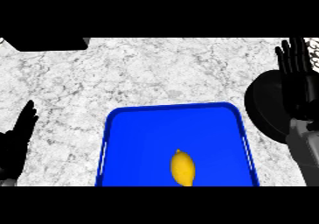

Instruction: Pick the lemon from the tray and place it in the pot

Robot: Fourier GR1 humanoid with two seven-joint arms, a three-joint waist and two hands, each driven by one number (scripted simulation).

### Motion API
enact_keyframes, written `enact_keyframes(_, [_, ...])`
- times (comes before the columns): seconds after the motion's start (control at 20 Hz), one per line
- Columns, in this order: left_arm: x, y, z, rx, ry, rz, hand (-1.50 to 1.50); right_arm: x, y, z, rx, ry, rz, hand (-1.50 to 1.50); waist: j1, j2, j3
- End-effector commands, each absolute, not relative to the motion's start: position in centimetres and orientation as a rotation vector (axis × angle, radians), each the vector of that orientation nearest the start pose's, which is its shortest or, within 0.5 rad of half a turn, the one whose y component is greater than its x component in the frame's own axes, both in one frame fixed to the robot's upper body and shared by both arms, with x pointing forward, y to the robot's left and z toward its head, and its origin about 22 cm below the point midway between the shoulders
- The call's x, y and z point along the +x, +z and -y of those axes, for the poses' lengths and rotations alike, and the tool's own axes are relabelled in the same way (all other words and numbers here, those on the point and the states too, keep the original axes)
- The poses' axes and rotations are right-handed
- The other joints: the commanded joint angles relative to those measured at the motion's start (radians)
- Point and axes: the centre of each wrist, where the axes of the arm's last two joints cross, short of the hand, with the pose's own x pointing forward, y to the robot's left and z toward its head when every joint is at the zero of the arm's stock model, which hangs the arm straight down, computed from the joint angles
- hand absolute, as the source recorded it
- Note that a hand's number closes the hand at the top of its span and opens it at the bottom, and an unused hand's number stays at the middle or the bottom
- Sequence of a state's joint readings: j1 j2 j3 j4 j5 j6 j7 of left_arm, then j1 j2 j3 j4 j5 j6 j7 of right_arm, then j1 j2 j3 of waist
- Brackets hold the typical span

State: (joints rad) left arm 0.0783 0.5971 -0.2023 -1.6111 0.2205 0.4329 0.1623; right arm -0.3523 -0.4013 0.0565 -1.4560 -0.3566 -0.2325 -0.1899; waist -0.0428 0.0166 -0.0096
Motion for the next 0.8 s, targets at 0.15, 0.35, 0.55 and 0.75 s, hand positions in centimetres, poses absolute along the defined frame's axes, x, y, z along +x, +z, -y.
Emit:
enact_keyframes(0.15, [25.5, 7.3, -28.1, 0.288, -0.066, 1.634, 0.00, 33.2, 13.8, 21.0, 0.317, 0.669, 1.846, 1.50, 0.102, -0.010, 0.001])
enact_keyframes(0.35, [26.4, 9.2, -25.6, 0.137, -0.036, 1.738, 0.00, 33.8, 19.6, 22.0, -0.094, 1.265, 1.840, 1.50, 0.108, -0.019, -0.010])
enact_keyframes(0.55, [28.2, 9.5, -25.0, 0.099, 0.030, 1.771, 0.00, 34.3, 19.5, 20.9, 0.199, 1.546, 1.762, -1.50, 0.074, 0.002, 0.008])
enact_keyframes(0.75, [29.0, 9.0, -24.8, 0.085, 0.035, 1.760, 0.00, 35.1, 21.0, 20.5, 0.329, 1.716, 1.777, -1.50, 0.065, -0.006, 0.010])
